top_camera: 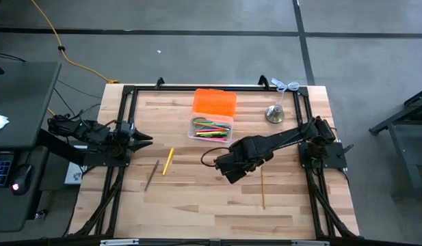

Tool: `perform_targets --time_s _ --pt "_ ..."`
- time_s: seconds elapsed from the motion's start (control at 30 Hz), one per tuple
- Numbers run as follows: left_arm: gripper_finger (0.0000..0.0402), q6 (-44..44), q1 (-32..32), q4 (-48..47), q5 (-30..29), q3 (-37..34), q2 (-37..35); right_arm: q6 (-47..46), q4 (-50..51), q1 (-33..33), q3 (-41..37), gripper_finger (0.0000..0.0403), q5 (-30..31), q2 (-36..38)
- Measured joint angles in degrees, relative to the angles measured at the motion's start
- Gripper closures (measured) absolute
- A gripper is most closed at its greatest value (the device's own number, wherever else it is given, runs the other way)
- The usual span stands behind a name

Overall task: Pick & place school supplies into a supply box
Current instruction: Put the yellow pencil into the transparent supply box

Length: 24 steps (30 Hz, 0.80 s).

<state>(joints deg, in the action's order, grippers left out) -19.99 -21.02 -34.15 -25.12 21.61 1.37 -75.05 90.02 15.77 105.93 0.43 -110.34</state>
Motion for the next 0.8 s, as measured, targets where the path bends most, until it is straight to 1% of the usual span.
perform_targets --time_s 0.27,0.43,0.7,0.8 --pt "0.0279 -1.87 0.00 0.16 0.42 -0.01 0.00 0.04 0.00 0.40 0.00 0.0217 -0.90 -0.02" --pt "0.0279 -1.92 -0.02 0.13 1.81 0.00 0.00 1.20 0.00 0.41 0.02 0.0217 -0.88 -0.02" --pt "0.0279 -1.88 -0.02 -0.37 1.81 -0.01 0.00 1.84 0.00 0.41 0.02 0.0217 -0.90 0.06" --pt "0.0279 -1.88 0.00 -0.34 1.81 0.00 -0.02 1.78 -0.25 0.41 -1.31 0.0217 -0.92 1.48"
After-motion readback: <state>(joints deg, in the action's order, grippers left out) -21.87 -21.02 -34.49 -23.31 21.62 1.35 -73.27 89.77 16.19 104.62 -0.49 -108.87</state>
